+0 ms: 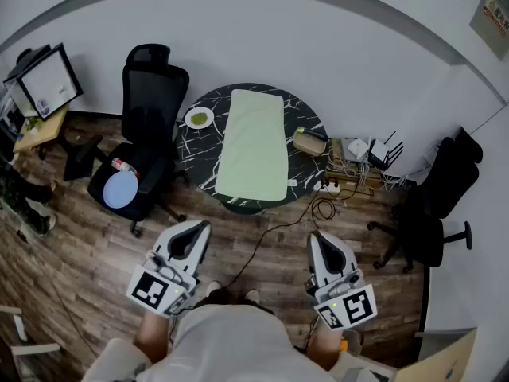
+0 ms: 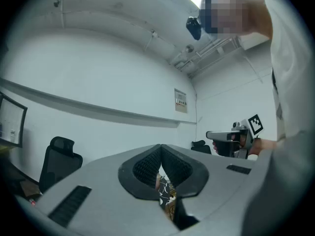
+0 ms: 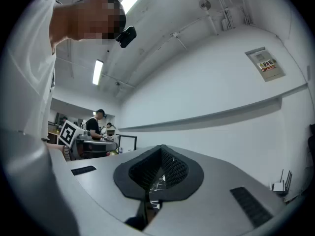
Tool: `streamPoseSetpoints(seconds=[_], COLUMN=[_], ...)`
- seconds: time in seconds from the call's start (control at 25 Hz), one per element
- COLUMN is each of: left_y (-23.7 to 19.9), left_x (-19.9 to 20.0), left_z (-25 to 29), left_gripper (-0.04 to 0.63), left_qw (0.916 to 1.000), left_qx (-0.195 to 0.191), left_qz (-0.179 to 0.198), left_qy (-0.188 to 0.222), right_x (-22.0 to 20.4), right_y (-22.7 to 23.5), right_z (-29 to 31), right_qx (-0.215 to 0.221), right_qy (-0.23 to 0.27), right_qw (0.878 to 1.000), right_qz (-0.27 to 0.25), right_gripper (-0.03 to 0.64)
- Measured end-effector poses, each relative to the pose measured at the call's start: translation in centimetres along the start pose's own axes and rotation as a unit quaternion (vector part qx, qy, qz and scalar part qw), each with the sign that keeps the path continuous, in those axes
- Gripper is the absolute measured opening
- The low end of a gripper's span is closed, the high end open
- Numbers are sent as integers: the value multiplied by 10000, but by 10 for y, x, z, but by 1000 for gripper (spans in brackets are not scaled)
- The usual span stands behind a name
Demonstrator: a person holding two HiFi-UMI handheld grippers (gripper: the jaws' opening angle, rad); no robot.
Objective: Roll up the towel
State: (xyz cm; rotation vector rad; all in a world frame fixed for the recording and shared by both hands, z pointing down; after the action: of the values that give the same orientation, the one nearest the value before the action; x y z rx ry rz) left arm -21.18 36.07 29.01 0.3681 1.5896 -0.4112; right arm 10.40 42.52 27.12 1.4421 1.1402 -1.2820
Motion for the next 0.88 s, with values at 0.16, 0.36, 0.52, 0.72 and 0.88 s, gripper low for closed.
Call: streamPoseSetpoints(seconds=[0.16, 0.36, 0.52, 0.72, 0.88], left_y=[2, 4, 6, 8, 7], left_x=[1, 1, 1, 3, 3], left_z=[6, 4, 0, -1, 1], left_gripper=[3, 3, 3, 3, 3], left_qw=[10000, 10000, 9999, 9998, 9997], left_qx=[6, 14, 101, 160, 218], left_qz=[-27, 13, -53, -2, -1], left_qy=[81, 94, 78, 83, 80], right_x=[-1, 0, 0, -1, -1], right_y=[2, 3, 3, 6, 10], right_z=[3, 1, 0, -1, -1], right_qx=[48, 39, 60, -9, -34], right_qy=[-42, -23, -9, 29, 76], right_qw=[10000, 10000, 10000, 10000, 9999], right_qz=[-23, -59, -72, 20, 62], right_gripper=[-8, -8, -8, -8, -8])
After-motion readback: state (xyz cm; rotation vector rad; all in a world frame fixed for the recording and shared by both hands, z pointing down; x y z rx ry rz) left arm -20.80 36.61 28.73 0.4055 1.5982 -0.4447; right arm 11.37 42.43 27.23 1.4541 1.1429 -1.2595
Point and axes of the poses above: the fingertips, and each gripper's own axes: z forward along the fingers, y to its right, x out of its top, the point moved 10 cm from there along -z, backward along the fingers, and after that the axes turned 14 degrees about -x, right-handed, at the moved point
